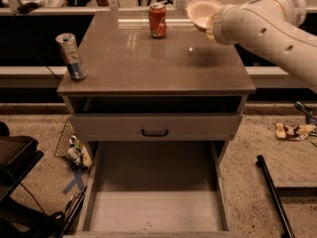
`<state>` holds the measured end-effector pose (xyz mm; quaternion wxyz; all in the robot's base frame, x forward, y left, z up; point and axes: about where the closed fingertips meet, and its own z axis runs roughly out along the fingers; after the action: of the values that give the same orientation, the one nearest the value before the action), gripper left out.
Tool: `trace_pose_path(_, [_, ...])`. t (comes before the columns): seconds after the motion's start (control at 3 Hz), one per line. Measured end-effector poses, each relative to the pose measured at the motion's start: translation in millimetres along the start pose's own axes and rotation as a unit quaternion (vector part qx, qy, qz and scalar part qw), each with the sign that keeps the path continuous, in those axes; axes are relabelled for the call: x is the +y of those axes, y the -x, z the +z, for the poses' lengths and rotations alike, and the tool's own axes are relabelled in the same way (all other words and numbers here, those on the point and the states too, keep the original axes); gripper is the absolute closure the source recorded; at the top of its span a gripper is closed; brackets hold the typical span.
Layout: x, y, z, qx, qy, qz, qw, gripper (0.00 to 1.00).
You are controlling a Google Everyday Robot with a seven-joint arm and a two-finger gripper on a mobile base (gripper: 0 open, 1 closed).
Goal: Move paper bowl near redbull can
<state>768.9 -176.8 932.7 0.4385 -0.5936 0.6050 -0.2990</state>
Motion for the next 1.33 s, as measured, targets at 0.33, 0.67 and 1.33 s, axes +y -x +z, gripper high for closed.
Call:
trace_pose_path(0.33, [20,69,-66,-0.074,-0.016,-0.054,0.9957,1.00])
trace_pose_path(0.67, [26,89,-93,-0.122,-0.015,-0.038,0.9917,1.00])
trace_pose_path(1.33, [36,173,-112,-0.285,0.044,-0.071,0.9548,1.00])
